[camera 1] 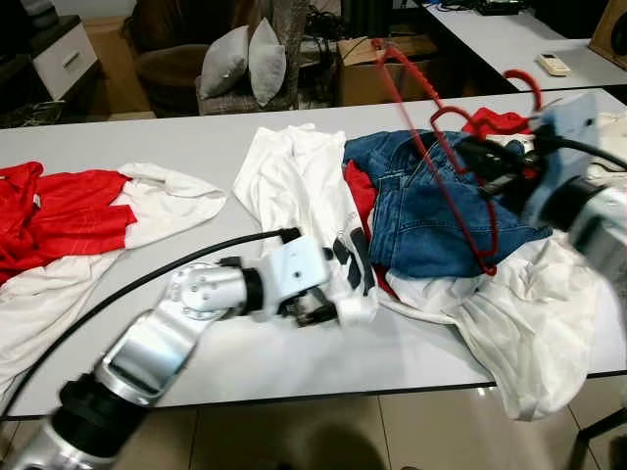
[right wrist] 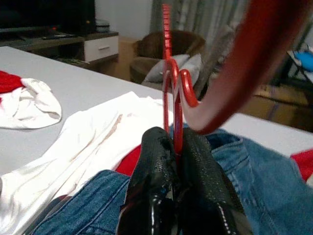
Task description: Hang hanger
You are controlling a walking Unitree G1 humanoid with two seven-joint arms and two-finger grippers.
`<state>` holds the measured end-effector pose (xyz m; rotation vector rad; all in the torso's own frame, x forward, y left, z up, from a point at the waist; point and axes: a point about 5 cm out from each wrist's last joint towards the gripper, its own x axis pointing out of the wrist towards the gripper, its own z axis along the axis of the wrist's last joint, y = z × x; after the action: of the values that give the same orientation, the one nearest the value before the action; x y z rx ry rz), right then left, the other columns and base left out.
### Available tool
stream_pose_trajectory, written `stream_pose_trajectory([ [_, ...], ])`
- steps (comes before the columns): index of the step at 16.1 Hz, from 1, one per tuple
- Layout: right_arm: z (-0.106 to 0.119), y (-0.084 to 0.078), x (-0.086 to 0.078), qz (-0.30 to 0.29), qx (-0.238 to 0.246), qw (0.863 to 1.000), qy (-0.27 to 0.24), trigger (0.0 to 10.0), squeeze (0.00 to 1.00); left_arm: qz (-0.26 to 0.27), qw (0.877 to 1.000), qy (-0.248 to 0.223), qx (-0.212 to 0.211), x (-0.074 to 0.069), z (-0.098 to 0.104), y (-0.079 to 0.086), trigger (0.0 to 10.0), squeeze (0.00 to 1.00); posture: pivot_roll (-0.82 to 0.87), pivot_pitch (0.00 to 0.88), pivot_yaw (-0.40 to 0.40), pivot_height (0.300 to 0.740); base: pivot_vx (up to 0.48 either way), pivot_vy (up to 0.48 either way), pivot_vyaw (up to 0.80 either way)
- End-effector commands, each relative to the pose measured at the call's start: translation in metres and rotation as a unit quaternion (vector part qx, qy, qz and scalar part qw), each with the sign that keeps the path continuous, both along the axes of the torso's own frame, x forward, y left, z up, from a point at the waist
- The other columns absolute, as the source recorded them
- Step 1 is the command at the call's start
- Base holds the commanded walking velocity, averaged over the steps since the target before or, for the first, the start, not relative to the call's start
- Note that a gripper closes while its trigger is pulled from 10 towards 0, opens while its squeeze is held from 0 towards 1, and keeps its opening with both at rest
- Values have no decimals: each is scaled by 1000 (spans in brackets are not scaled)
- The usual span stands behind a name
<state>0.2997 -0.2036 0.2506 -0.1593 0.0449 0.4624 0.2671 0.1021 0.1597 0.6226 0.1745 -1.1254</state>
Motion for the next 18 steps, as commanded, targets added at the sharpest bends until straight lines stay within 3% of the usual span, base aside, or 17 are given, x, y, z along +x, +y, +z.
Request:
stream_pose_trajectory([
  [1,6,4,-2,-1,2,1000,-8,10000,0,-8,1000,-8,19,1,0,4,10000,1000,-155,0,75,740,0,0,0],
  [4,3,15,-3,-7,33,999,-1,10000,0,-23,997,-15,65,0,-1,15,10000,1000,-156,0,77,740,0,0,0],
  [7,6,22,-3,-10,27,999,-26,10000,0,15,994,-27,100,9,-6,41,10000,1000,-164,0,77,740,0,0,0],
  [8,5,23,-4,-10,29,999,-24,10000,0,73,997,-8,5,19,2,52,10000,1000,-164,0,77,740,0,0,0],
  [9,3,23,-5,-11,34,999,-20,10000,0,131,986,13,-105,30,9,58,10000,1000,-163,0,75,740,0,0,0],
  [10,0,24,-5,-15,35,999,-17,10000,0,183,972,3,-148,42,8,68,10000,835,-164,0,73,740,0,0,0],
  [11,-5,25,-4,-27,34,999,-10,10000,0,261,954,-17,-147,56,2,80,10000,0,-165,0,72,740,0,0,0],
  [12,-10,26,-3,-42,37,998,1,10000,0,345,931,-27,-118,69,-10,91,10000,0,-165,0,72,740,0,0,0],
  [13,-12,27,-3,-47,40,998,6,10000,0,387,917,-17,-101,76,-21,93,10000,0,-165,0,72,740,0,0,0],
  [14,-13,28,-3,-47,40,998,8,10000,0,396,913,-10,-98,78,-25,92,10000,0,-162,0,68,740,0,0,0],
  [16,-16,36,-3,-51,53,997,9,10000,0,440,897,7,-43,89,-55,77,10000,0,-164,0,68,740,0,0,0],
  [17,-16,38,-3,-50,59,997,8,10000,0,430,901,27,-50,89,-61,68,10000,0,-179,0,75,740,0,0,0],
  [18,-17,42,-6,-45,60,997,5,10000,0,383,919,66,-64,88,-74,39,10000,0,-190,0,80,740,0,0,0],
])
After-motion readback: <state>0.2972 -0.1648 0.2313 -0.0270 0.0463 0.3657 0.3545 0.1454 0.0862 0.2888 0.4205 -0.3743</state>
